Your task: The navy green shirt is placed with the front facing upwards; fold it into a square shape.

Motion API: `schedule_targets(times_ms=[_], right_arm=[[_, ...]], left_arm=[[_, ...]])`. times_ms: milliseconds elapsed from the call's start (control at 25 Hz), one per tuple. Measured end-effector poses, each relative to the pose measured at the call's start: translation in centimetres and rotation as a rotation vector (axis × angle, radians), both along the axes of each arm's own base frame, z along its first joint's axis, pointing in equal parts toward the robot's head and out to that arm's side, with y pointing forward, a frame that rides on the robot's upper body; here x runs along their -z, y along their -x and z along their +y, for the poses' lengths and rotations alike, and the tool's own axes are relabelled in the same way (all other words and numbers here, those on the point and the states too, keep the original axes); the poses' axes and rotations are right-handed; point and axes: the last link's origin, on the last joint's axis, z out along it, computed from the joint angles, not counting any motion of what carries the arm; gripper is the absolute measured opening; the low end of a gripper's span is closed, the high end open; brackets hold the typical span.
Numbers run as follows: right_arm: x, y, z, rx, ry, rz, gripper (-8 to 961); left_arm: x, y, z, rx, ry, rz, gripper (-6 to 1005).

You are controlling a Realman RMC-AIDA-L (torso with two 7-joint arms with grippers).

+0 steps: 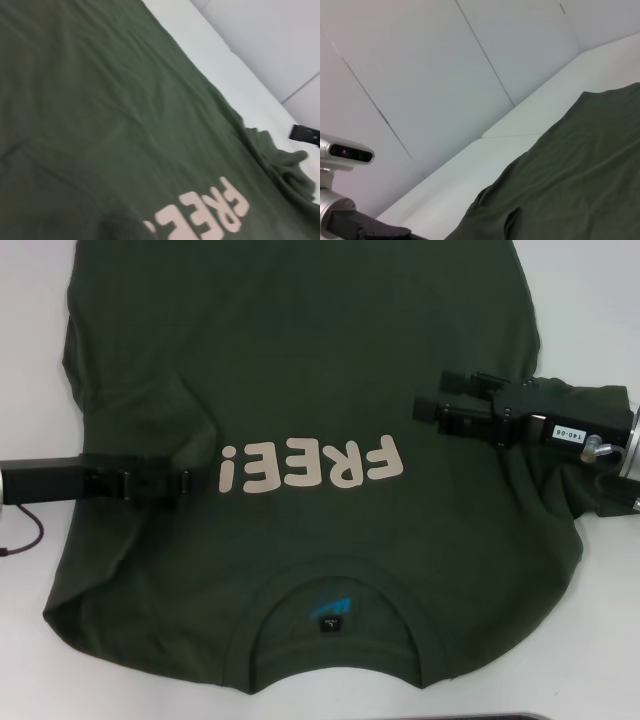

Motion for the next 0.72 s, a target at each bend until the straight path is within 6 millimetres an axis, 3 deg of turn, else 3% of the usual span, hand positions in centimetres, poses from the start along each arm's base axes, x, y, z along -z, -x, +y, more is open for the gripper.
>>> schedule_targets(times_ms=[440,720], right_arm=[[0.0,0.2,-0.1,-0.007,0.005,0.008,897],[0.1,0.1,-0.2,-0.005,0.006,0.01,897]], left_arm=[[1.4,-2.3,-0.5,0.047,0.056,-0.087,892],[0.9,-2.1,-0.3,0.055,0.044,-0.074,892]])
